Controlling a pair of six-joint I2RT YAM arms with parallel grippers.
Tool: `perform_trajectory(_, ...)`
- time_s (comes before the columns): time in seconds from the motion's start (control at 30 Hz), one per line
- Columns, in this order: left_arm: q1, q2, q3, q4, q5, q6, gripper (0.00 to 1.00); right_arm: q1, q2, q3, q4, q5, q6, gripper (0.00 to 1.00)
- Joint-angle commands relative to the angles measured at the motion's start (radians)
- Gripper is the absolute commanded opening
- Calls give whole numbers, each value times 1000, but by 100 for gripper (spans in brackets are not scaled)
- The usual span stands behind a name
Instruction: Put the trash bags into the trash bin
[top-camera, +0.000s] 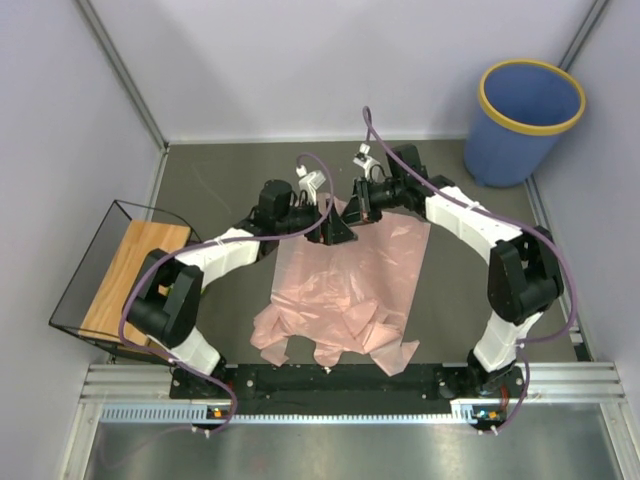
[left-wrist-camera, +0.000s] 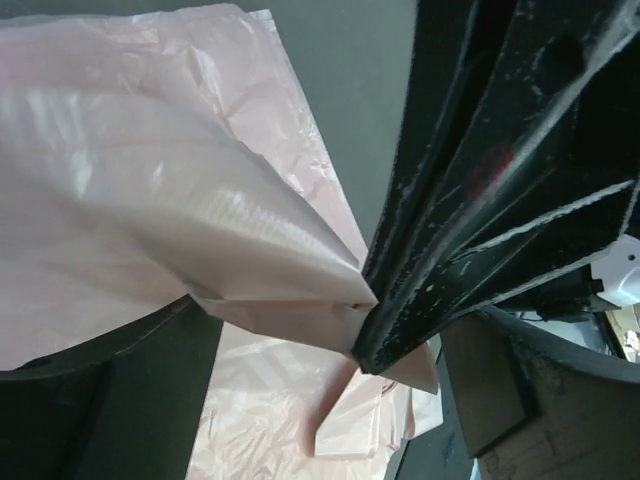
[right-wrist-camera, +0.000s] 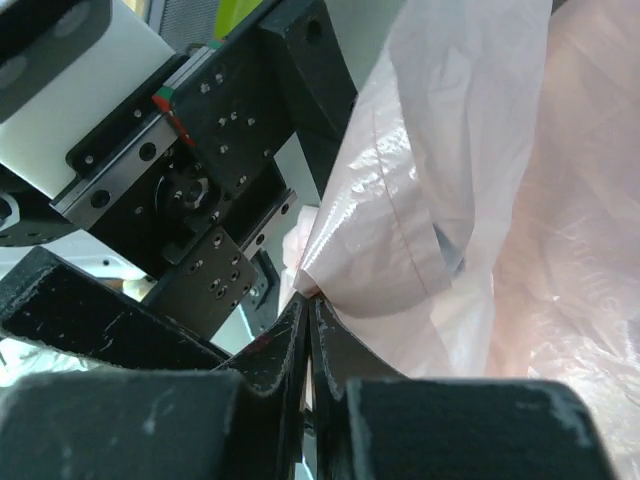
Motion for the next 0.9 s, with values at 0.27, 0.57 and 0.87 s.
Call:
perform_trajectory(0.27, 62, -190, -86, -182, 23, 13, 0, -59, -124, -65, 21, -43, 1, 50)
perform_trajectory(0.57, 118, -354, -84, -315, 43, 76, 0, -116, -115, -93, -272, 324, -445, 39)
perform_trajectory(0.87, 135, -613, 113, -535, 27, 190, 0, 40, 155, -128, -306, 629, -680, 15)
